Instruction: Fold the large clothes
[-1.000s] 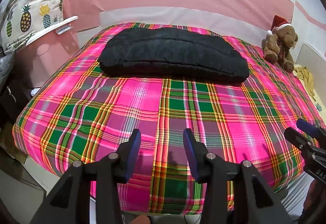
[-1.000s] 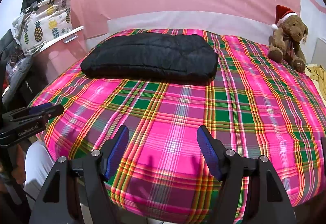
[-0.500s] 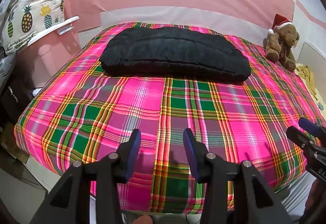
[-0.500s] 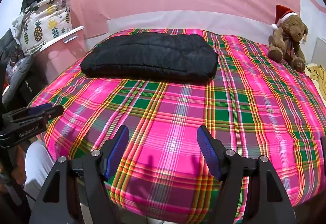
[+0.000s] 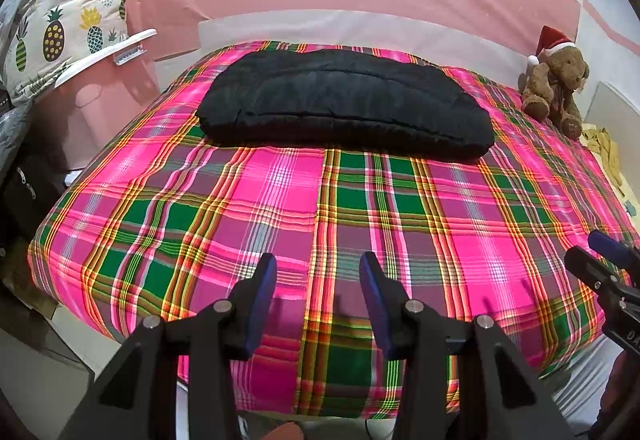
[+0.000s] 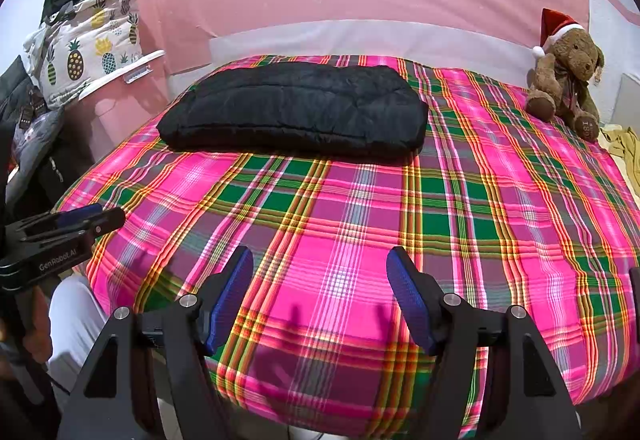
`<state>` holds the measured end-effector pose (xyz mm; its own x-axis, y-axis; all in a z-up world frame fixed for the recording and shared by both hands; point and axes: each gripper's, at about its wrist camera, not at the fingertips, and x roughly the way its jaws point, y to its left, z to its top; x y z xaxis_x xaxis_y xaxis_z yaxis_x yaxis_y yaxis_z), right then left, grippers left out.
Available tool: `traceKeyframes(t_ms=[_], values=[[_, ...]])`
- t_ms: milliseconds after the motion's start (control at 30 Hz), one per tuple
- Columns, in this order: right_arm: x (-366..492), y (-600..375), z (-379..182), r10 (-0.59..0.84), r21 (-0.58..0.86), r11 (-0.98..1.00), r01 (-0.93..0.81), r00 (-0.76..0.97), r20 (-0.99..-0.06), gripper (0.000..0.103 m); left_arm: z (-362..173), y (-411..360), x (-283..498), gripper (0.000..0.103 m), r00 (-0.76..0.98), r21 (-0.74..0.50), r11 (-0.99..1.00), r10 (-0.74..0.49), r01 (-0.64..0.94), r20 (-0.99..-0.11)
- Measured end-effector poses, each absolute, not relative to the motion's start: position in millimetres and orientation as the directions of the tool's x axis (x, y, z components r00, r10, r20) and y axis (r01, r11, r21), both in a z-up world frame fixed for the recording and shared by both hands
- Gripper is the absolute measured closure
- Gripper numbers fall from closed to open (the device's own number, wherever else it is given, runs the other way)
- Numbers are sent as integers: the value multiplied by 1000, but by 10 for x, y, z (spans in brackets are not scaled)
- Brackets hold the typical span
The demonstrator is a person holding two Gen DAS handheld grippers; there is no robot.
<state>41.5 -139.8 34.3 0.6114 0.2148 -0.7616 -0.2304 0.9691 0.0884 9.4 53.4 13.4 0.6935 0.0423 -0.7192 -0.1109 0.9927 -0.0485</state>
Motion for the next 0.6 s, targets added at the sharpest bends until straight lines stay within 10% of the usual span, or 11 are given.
traceKeyframes(t_ms=[600], values=[[382,-1400,310,211,86,970,-228,609,-764,34,121,529,80,58,693,-20,992,74,-127,-717]])
